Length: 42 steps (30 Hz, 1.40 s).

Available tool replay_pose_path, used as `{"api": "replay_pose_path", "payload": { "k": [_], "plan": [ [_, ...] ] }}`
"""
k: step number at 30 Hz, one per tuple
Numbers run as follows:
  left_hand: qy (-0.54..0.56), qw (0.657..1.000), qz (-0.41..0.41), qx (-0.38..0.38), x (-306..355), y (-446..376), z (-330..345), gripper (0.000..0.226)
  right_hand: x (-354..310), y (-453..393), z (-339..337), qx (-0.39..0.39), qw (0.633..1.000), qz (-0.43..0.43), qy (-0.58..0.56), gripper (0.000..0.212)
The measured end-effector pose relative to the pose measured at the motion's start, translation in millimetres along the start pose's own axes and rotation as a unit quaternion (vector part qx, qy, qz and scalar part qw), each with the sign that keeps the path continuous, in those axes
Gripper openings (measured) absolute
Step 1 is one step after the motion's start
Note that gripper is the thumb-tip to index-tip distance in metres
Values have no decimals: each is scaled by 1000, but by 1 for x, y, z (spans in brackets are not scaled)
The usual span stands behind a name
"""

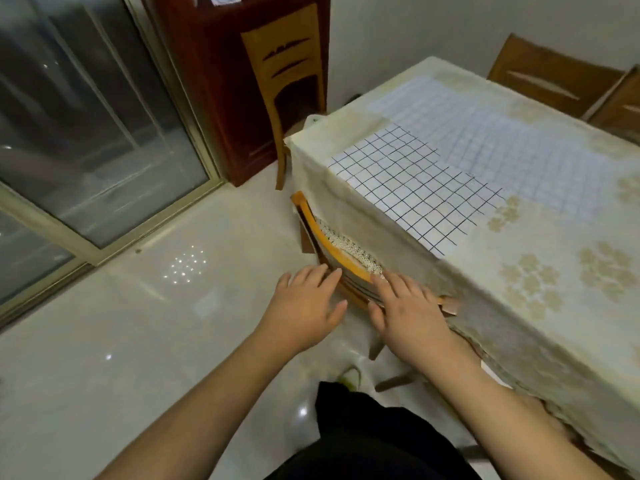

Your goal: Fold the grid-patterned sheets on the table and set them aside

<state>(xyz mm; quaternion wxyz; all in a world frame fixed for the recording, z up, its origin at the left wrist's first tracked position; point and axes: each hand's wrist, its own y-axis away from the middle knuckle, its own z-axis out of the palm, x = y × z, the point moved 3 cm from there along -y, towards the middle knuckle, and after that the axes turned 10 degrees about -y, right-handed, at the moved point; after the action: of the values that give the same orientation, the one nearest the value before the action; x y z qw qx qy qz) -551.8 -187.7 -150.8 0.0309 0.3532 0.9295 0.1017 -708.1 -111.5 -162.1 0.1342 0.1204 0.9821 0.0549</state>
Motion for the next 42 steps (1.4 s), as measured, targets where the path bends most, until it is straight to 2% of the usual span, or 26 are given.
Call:
{"api": "replay_pose_path", "payload": {
  "k": [6, 10, 16, 20, 25, 27, 30, 32, 35, 37, 39, 42],
  "plan": [
    [-4, 998, 59, 9, 2, -84, -22, 60, 30, -59, -14, 4, 998, 45, -39, 64],
    [-8, 996, 91, 4, 7, -135, -37, 60, 53, -94, -31, 43, 996, 58, -48, 56],
    [-30, 991, 128, -19, 8, -199, -44, 59, 75, -141, -39, 53, 993, 84, -63, 54],
    [-38, 986, 152, -52, 1, -235, -38, 60, 81, -165, -35, 46, 991, 107, -67, 57],
    [-29, 976, 212, -50, -15, -290, -34, 59, 81, -201, -25, 26, 983, 162, -85, 62],
    [-32, 971, 231, -58, -23, -315, -31, 59, 79, -218, -22, 43, 978, 186, -90, 62],
    [-45, 956, 282, -59, -39, -349, -31, 58, 70, -246, -19, 62, 969, 221, -95, 64],
    [-52, 945, 319, -56, -52, -369, -35, 56, 65, -264, -14, 44, 959, 254, -119, 59],
    [-66, 929, 358, -64, -69, -397, -40, 56, 57, -287, -7, 40, 932, 313, -177, 57],
    [-77, 921, 373, -75, -78, -415, -40, 57, 53, -301, 1, 66, 897, 357, -253, 53],
    [-85, 914, 390, -77, -83, -430, -41, 57, 51, -314, 14, 99, 833, 414, -354, 45],
    [-83, 905, 410, -80, -86, -443, -39, 56, 53, -327, 40, 133, 737, 488, -448, 34]
  ]
}}
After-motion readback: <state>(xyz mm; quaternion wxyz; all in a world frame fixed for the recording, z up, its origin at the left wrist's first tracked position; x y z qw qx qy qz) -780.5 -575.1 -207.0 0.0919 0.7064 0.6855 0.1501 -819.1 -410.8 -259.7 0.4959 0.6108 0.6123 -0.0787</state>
